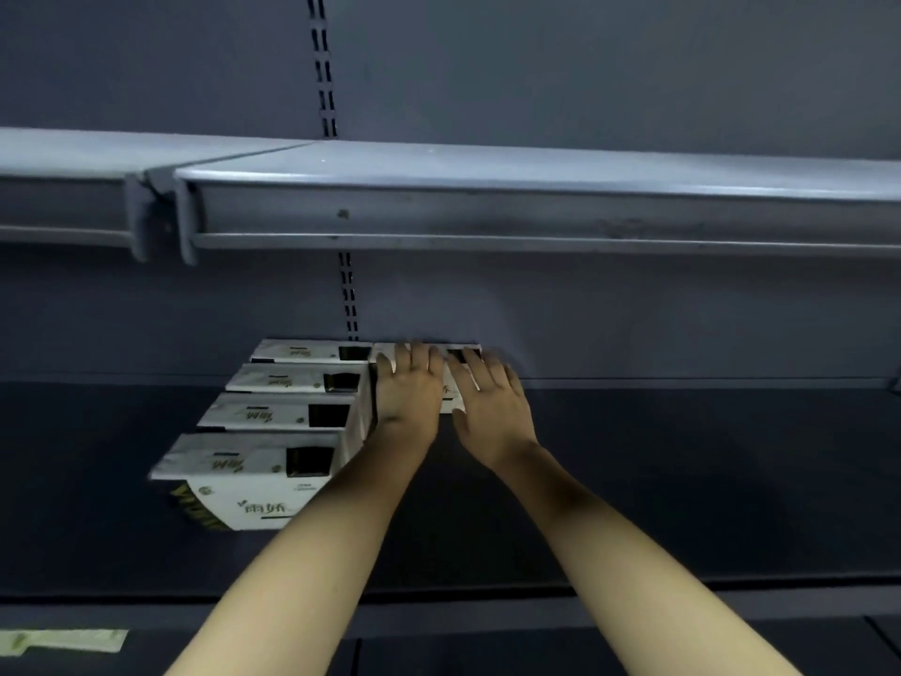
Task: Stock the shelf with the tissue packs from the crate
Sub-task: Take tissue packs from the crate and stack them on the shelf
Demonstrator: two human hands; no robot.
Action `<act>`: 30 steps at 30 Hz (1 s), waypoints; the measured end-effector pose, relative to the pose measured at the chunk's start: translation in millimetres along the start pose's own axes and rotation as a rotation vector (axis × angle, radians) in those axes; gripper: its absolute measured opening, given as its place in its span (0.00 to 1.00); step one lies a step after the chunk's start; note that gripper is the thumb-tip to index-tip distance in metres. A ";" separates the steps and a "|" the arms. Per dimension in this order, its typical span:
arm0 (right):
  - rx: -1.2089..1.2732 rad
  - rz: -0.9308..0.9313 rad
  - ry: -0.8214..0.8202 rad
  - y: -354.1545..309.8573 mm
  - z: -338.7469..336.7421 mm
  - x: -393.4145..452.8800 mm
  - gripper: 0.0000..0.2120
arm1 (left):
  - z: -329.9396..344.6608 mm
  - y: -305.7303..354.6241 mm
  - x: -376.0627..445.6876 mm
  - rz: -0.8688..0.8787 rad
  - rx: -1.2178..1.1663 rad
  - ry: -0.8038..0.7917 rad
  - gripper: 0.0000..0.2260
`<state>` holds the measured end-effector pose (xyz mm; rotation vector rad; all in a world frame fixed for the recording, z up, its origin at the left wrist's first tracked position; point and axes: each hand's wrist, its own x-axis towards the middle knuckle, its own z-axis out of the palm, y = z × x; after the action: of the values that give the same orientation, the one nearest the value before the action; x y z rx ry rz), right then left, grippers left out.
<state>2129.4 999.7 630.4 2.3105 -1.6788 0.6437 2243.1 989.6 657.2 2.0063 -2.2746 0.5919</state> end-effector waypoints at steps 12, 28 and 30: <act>-0.077 0.089 0.130 -44.7 -20.7 -107.6 0.26 | -7.0 -11.9 -111.8 0.110 -0.224 -0.020 0.23; -0.044 0.180 -0.002 -96.5 -1.3 -304.9 0.27 | 52.3 13.1 -322.3 0.212 -0.417 0.137 0.13; -0.036 0.177 -0.057 -94.6 5.6 -331.3 0.28 | 67.8 20.2 -348.2 0.215 -0.402 0.022 0.15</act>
<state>2135.4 1309.3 479.2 2.1920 -1.9211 0.5794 2292.3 1299.0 489.8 1.5779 -2.3776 0.1437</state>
